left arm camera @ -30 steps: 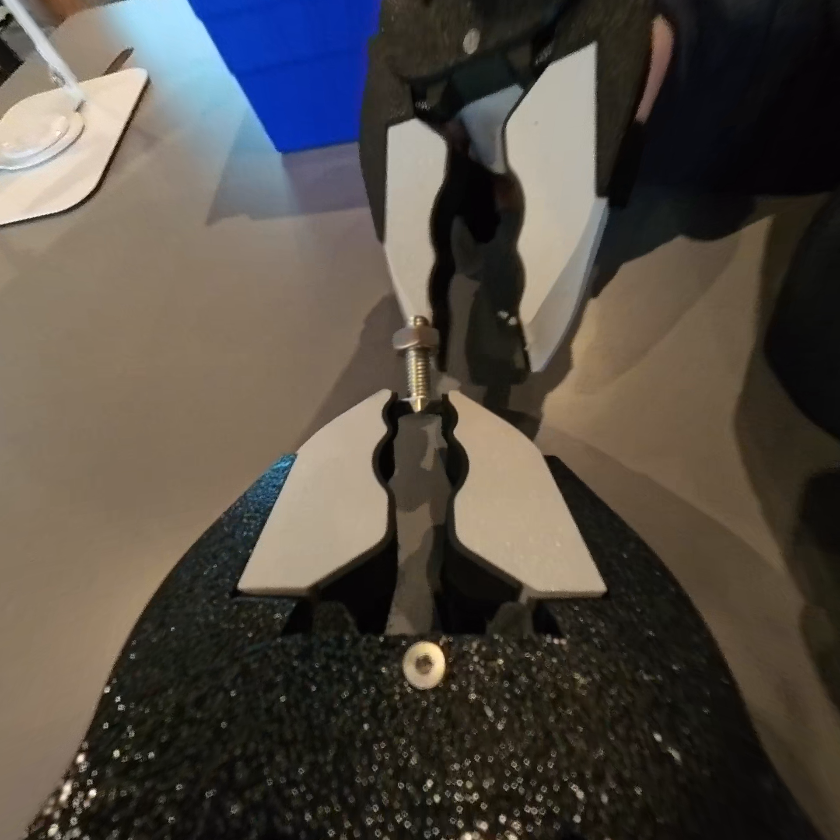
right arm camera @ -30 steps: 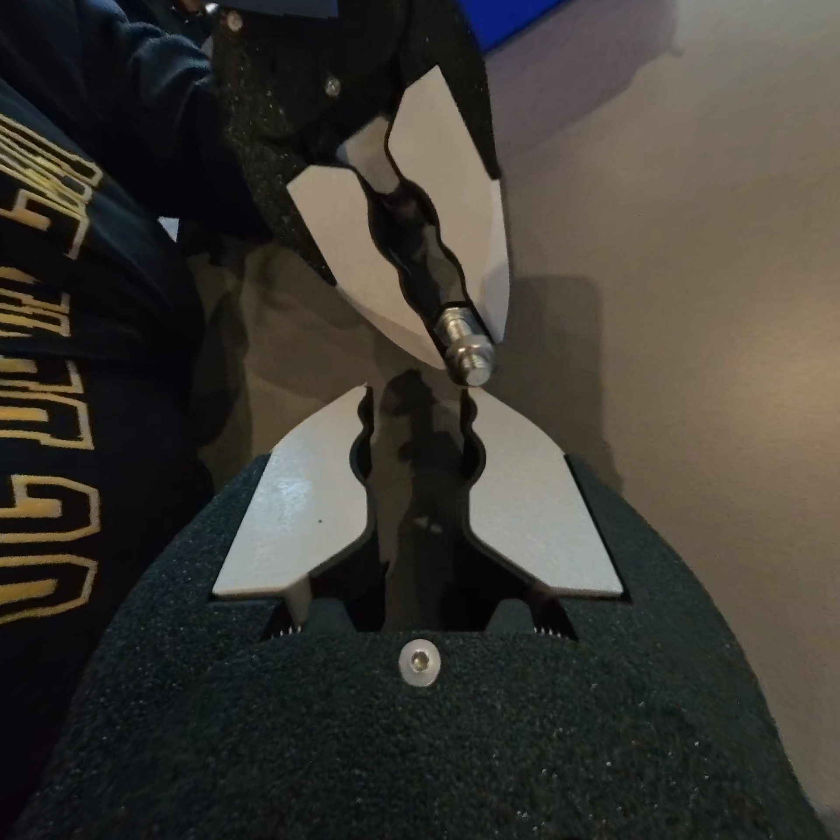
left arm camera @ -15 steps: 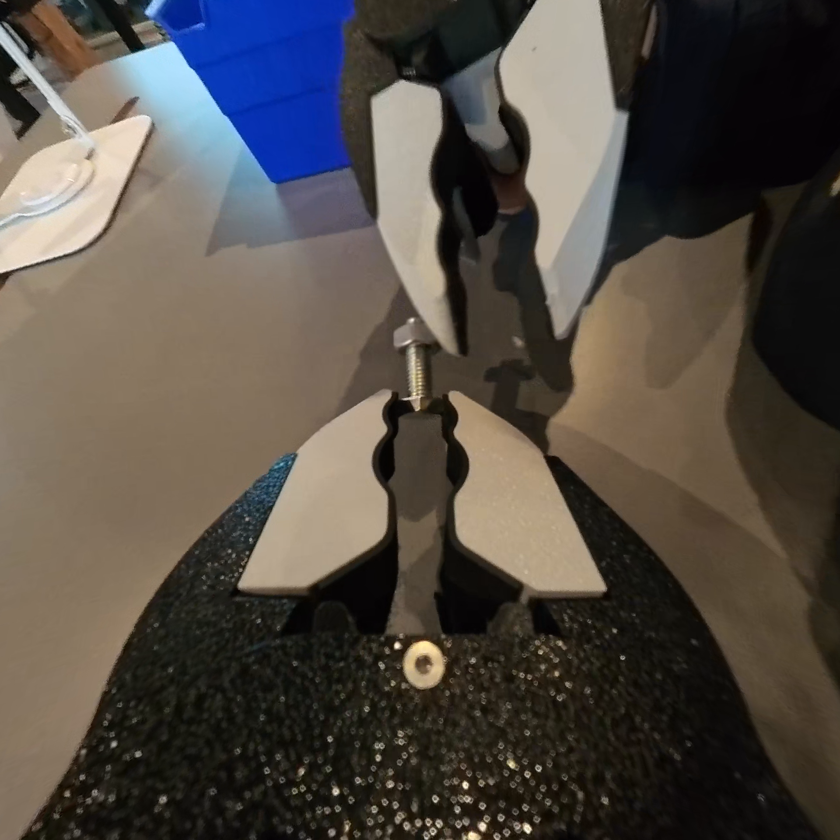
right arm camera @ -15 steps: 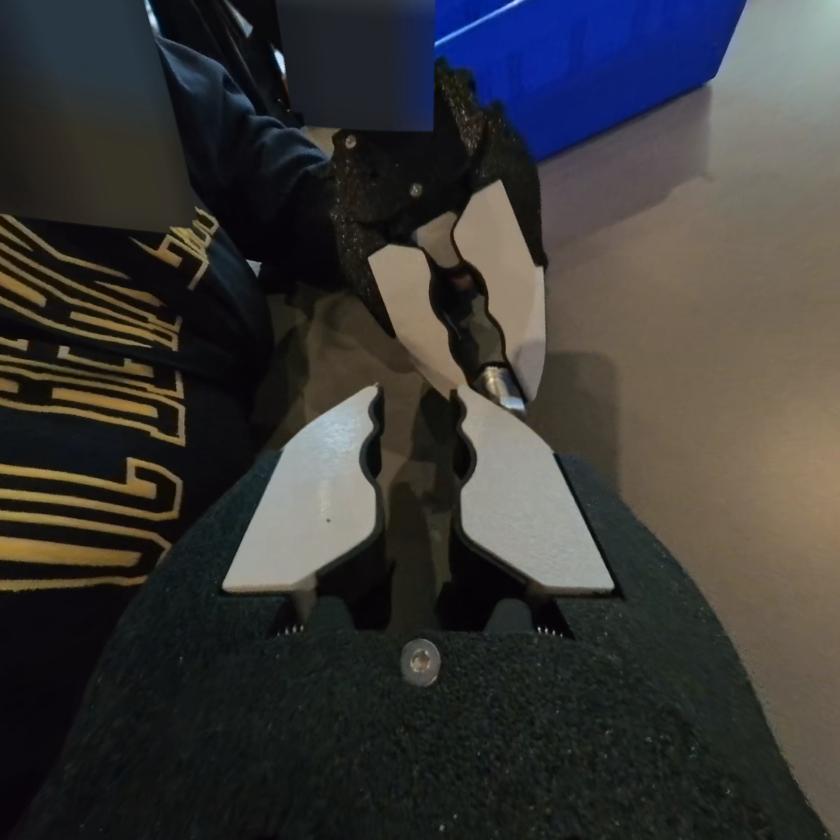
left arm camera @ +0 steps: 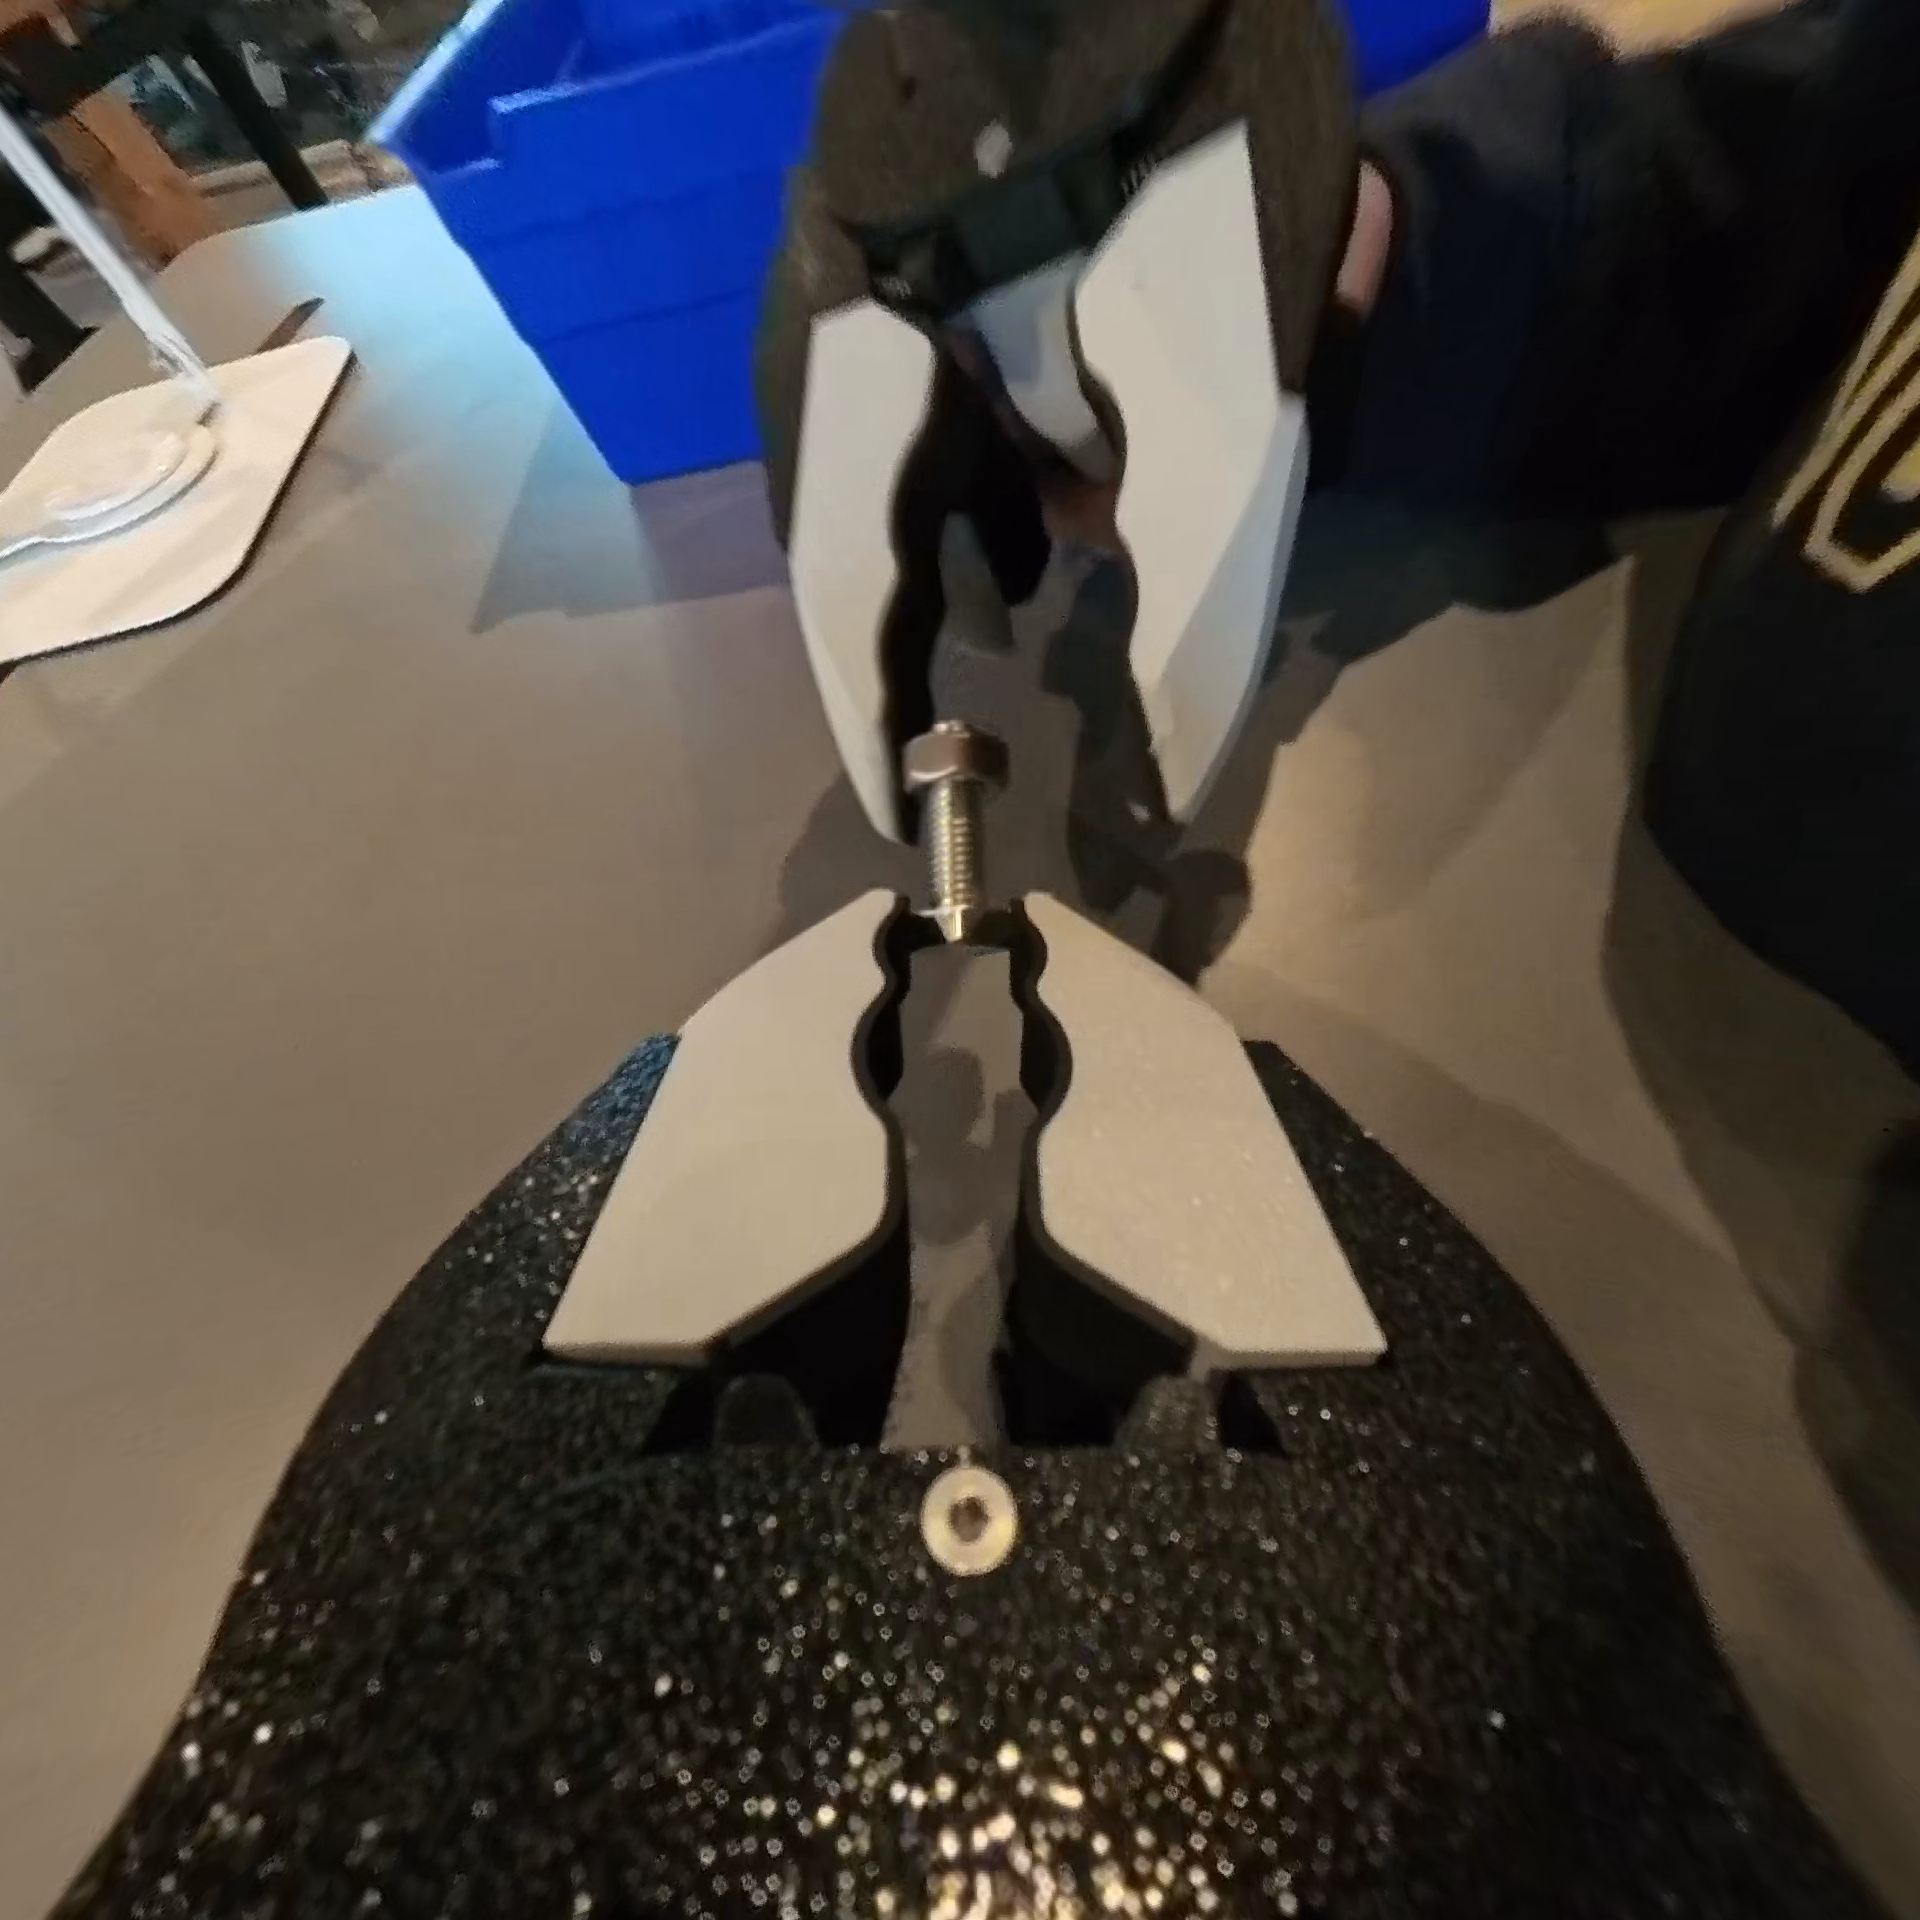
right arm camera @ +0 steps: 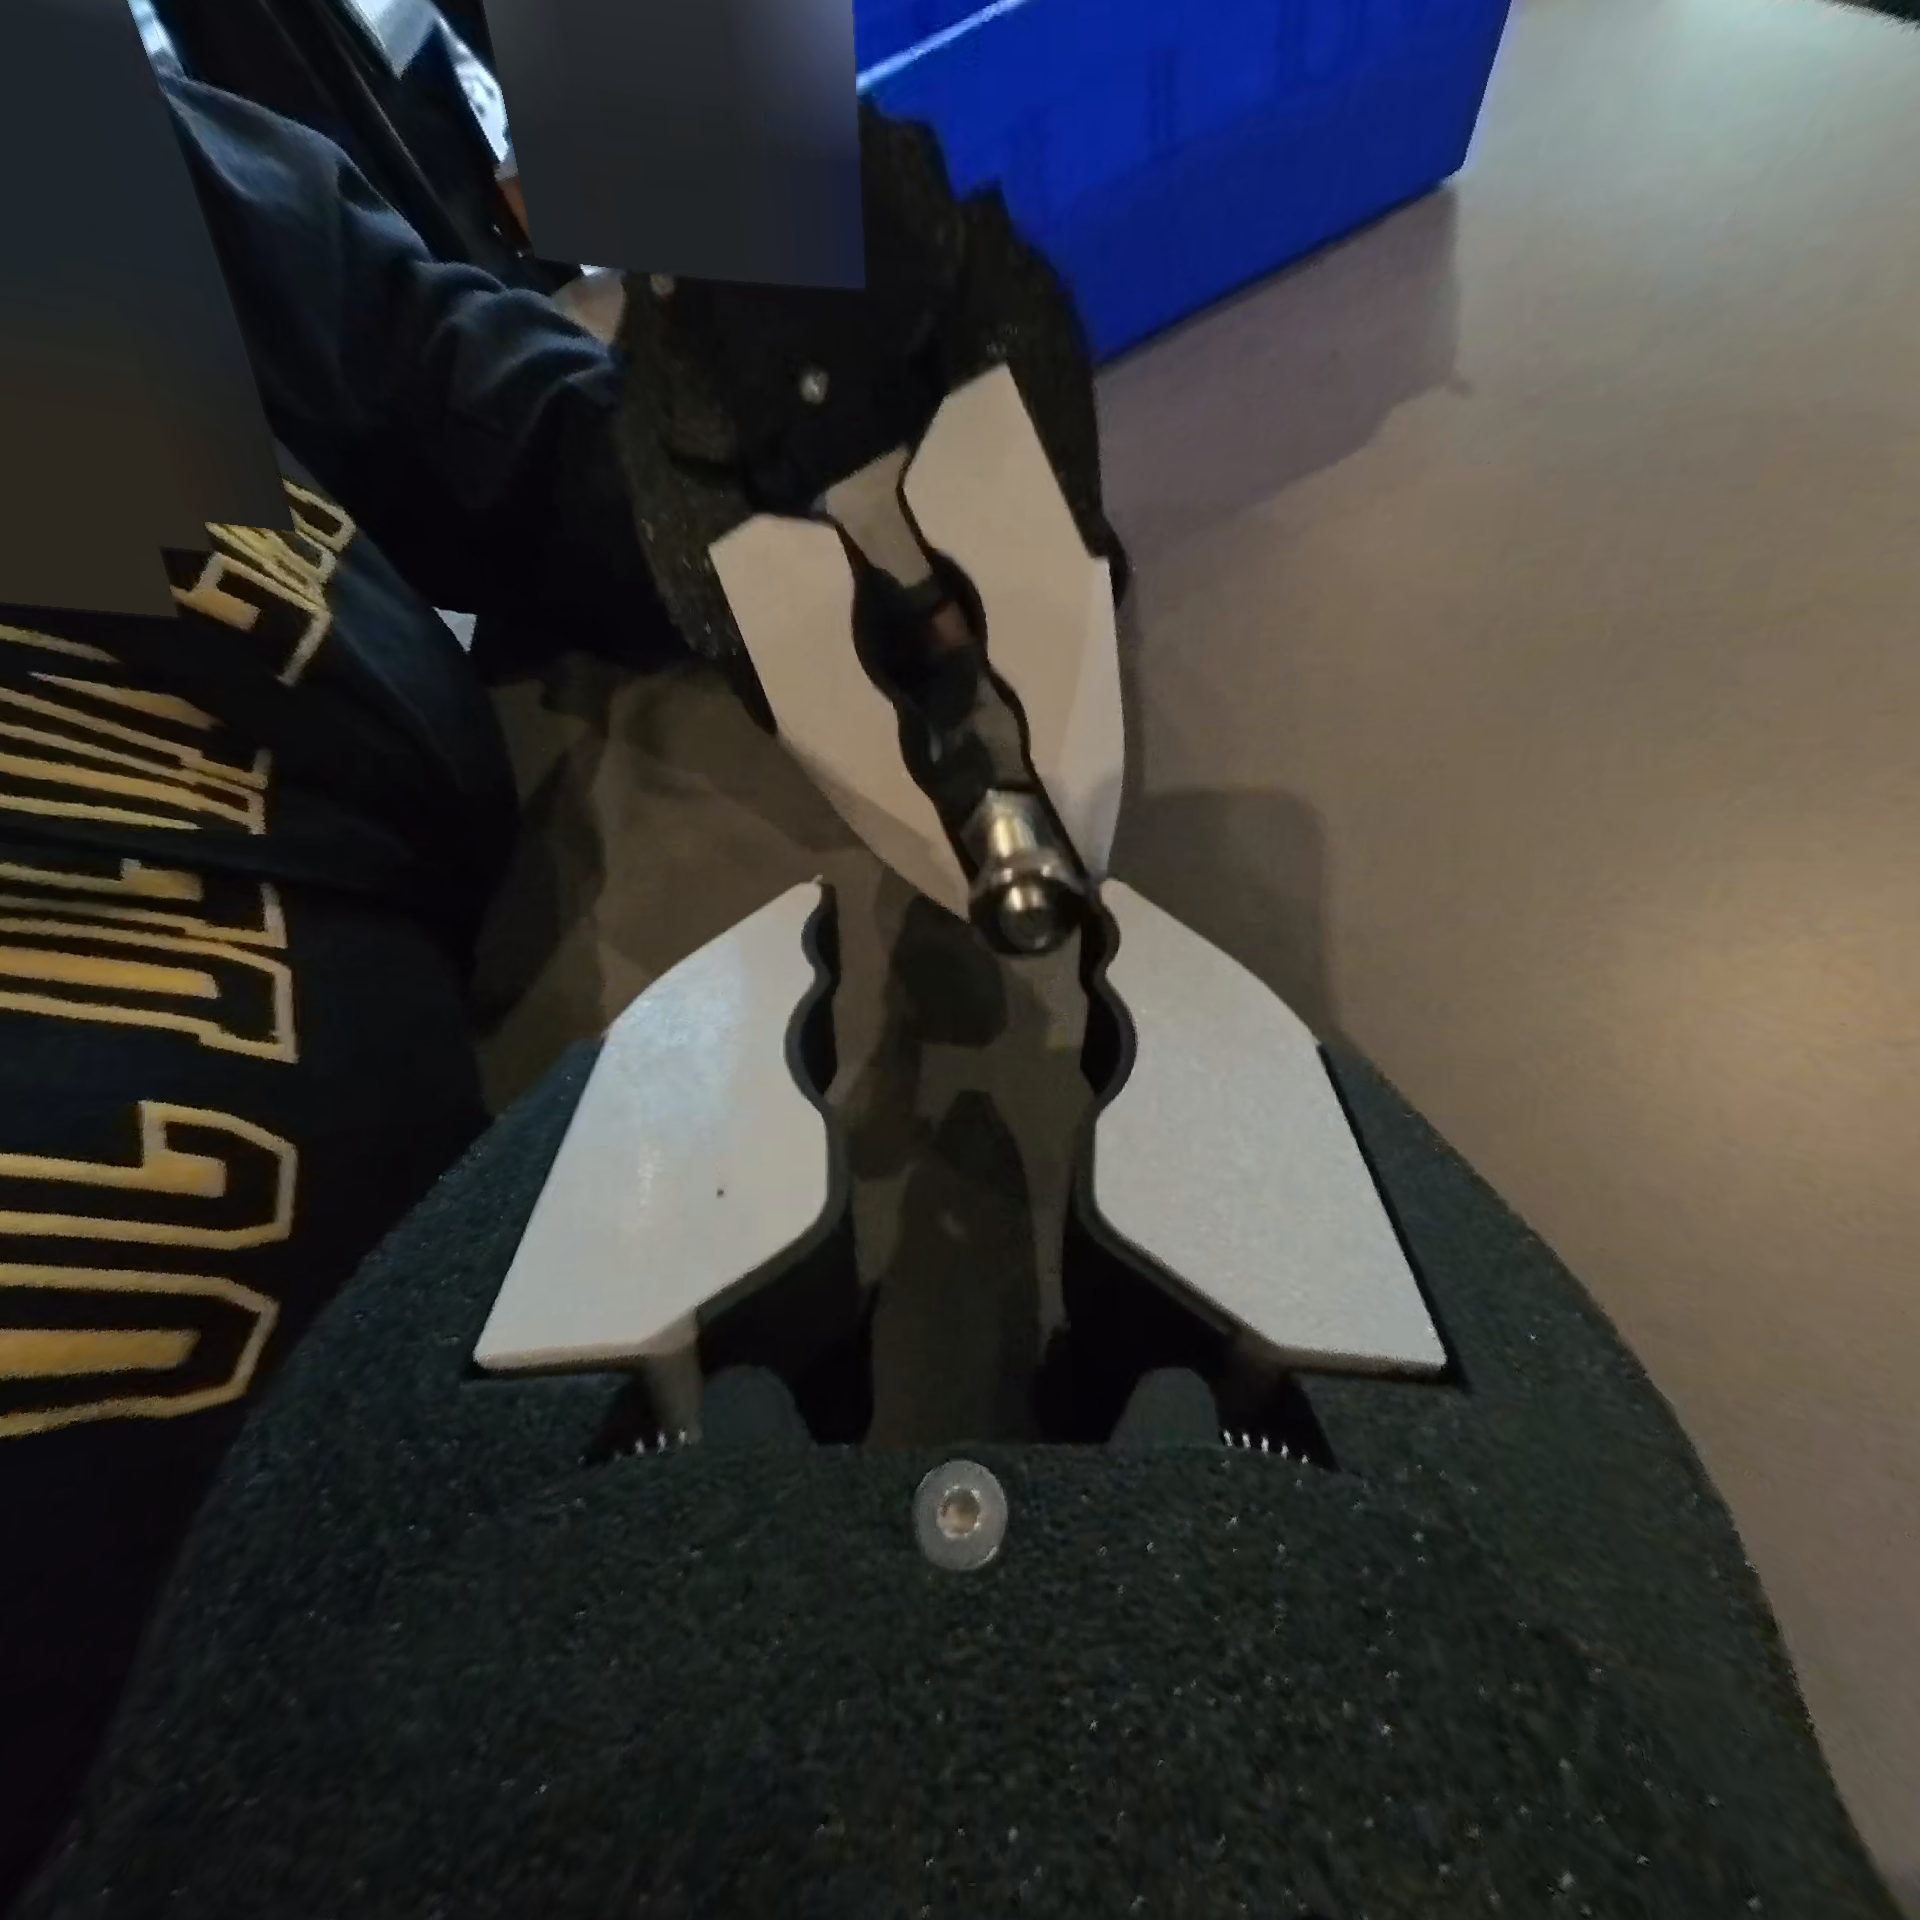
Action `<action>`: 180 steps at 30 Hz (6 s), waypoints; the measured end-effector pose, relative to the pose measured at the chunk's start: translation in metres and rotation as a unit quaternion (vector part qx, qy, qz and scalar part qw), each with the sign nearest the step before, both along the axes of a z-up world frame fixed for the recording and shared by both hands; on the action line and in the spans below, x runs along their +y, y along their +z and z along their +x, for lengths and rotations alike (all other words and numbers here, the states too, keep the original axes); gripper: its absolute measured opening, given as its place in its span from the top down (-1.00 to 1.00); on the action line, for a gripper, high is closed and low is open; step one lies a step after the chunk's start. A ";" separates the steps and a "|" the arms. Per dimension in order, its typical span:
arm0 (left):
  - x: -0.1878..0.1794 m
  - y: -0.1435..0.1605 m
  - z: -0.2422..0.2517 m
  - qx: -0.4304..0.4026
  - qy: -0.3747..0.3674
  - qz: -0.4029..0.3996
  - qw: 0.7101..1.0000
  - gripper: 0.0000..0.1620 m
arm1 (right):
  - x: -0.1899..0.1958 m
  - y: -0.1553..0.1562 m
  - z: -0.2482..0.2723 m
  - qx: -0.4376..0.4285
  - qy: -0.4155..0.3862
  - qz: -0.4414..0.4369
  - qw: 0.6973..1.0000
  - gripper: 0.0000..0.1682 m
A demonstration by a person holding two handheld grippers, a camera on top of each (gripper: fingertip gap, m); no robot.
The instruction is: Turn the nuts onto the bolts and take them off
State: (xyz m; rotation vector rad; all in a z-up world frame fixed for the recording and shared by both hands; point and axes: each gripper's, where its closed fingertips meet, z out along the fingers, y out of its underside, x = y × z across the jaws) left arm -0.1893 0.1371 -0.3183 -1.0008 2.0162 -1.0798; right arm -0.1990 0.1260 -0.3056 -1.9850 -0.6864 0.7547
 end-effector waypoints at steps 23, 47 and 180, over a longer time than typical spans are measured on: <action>0.004 0.002 0.002 -0.006 0.013 -0.010 1.000 0.78 | 0.003 0.003 0.002 -0.023 -0.008 0.033 0.999 0.39; 0.006 0.005 0.003 -0.009 0.018 -0.028 0.999 0.78 | 0.003 0.001 0.004 -0.030 -0.014 0.032 0.999 0.38; 0.008 0.004 0.004 -0.010 0.021 -0.015 1.000 0.78 | 0.004 0.008 0.015 0.056 -0.030 -0.011 0.998 0.42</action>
